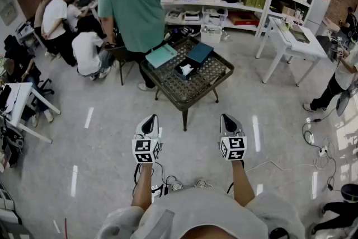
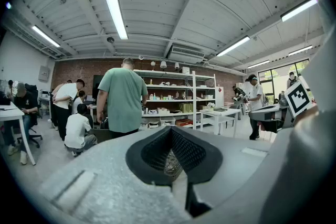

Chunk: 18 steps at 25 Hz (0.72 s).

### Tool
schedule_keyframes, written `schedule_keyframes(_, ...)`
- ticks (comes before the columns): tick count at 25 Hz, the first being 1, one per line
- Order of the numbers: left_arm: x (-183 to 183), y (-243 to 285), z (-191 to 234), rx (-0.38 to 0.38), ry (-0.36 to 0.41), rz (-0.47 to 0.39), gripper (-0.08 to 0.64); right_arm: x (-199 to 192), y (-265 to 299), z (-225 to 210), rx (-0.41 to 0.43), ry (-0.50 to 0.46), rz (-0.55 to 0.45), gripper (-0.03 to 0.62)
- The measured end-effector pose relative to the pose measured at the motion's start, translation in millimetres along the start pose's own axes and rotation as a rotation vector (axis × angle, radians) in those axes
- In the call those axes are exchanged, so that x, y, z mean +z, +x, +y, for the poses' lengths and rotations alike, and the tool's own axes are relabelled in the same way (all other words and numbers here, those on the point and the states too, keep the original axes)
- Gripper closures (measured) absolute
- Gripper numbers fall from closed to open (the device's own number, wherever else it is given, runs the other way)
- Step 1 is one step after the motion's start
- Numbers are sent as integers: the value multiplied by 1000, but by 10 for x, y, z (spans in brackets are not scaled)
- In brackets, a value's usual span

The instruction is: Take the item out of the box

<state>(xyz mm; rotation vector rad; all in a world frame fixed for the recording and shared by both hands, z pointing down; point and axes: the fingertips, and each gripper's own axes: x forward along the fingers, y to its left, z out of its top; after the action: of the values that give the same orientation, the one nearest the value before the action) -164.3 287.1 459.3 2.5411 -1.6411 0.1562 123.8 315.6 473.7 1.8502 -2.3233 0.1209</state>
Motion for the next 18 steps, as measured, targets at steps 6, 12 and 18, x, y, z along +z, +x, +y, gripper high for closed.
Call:
schedule_keyframes(6, -6, 63, -45, 15, -8, -7, 557, -46, 22, -82, 10, -2, 10, 594)
schedule_keyframes(12, -31, 65, -155, 16, -2, -7, 557, -48, -24, -159, 18, 18, -15, 592)
schedule_keyframes(18, 4, 96, -327, 17, 5, -8, 557, 3, -50, -262, 34, 5, -32, 592)
